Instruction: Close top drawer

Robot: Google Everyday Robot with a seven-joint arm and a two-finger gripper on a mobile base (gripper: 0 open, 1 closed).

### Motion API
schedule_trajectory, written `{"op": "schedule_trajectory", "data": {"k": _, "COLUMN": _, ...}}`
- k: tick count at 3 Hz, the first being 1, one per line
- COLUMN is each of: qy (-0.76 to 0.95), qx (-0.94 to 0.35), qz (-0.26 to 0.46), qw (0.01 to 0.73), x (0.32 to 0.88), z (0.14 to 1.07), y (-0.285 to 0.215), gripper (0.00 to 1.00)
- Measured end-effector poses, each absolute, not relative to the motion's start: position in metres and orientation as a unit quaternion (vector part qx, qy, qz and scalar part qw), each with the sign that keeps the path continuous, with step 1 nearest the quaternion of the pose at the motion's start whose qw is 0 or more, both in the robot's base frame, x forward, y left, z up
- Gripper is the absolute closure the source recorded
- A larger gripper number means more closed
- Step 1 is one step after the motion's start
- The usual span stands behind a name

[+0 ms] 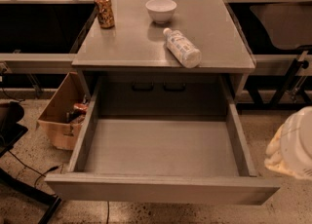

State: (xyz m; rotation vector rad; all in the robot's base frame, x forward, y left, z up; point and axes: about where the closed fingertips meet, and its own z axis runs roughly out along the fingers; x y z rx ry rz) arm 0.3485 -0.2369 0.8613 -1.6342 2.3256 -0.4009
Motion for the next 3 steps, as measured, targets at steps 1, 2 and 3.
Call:
{"op": "schedule_trajectory", "data": {"k": 1, "qy": 0.812, "qx": -0.554, "qz": -0.148, "qw": 0.106, "x": 0.328, "z": 0.790, "y": -0.246, "gripper": 0.95}}
{"op": "schedule_trajectory", "data": {"k": 2, "qy": 0.830, "qx": -0.535, "qz": -0.132, "qw": 0.090, "x": 0.298, "z": 0.707, "y": -0.261, "gripper": 1.00}}
{"op": "schedule_trajectory", "data": {"k": 3, "qy": 0.846, "qx": -0.515, "qz": -0.103, "qw": 0.089, "x": 0.269, "z": 0.628, "y": -0.272, "gripper": 1.00}}
